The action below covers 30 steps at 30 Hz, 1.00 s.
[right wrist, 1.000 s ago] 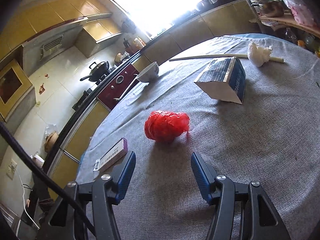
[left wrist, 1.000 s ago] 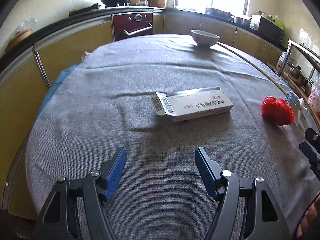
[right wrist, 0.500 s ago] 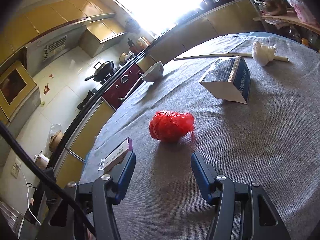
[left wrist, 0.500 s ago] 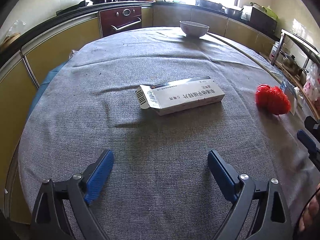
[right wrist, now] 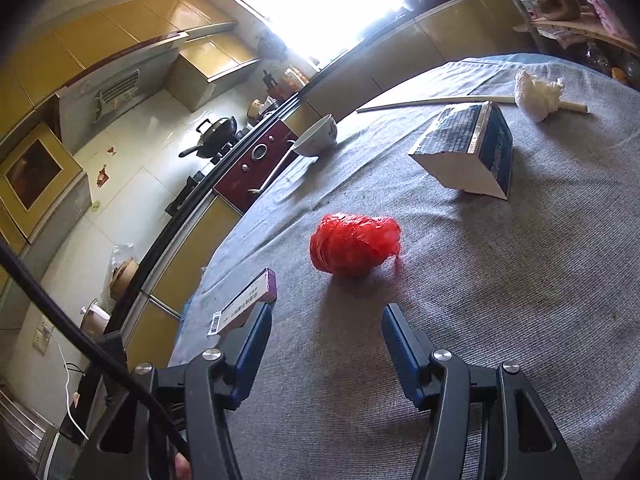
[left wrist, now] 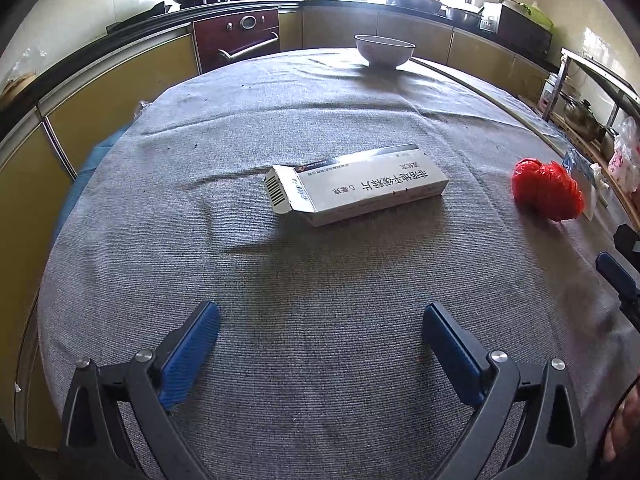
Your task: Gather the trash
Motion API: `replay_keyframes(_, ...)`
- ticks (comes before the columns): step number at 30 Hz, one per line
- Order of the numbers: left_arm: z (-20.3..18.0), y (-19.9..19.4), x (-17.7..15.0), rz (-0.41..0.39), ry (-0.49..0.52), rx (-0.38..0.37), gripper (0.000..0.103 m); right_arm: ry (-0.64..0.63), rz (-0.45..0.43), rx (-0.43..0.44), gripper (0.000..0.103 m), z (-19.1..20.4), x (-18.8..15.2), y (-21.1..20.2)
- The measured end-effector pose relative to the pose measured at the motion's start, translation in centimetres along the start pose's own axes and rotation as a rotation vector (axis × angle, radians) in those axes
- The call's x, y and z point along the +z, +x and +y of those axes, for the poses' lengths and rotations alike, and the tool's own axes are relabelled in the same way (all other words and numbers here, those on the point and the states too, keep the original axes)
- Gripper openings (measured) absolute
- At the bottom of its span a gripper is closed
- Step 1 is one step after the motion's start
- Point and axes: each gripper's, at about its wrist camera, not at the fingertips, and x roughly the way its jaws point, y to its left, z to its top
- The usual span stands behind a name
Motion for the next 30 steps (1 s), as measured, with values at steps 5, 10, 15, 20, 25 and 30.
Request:
replay_keyframes(5, 0.1, 0.0, 0.1, 0.001, -0.001, 0.002, 0.102, 0.002, 0.015, 0.011, 0.061, 0.0, 0.0, 0.4)
replay_keyframes(10, 0.3, 0.0, 0.0, 0.002, -0.005, 0.004, 0.102, -0.005, 0.027, 0.022, 0.061, 0.2, -0.1, 0.5)
replay_keyframes(15, 0.3, 0.1, 0.0, 0.002, -0.008, 0.006, 0.102, -0.014, 0.047, 0.036, 0.061, 0.4, -0.2, 0.8)
replay_keyframes(20, 0.3, 0.1, 0.0, 0.002, -0.007, 0.005, 0.103, -0.029, 0.062, 0.046, 0.061, 0.7, -0.4, 1.2)
replay_keyframes(25, 0.3, 0.1, 0.0, 0.002, -0.008, 0.005, 0.103, -0.036, 0.077, 0.054, 0.061, 0.8, -0.6, 1.4)
replay_keyframes(30, 0.3, 0.1, 0.0, 0.002, -0.008, 0.004, 0.103, -0.038, 0.085, 0.050, 0.061, 0.9, -0.6, 1.5)
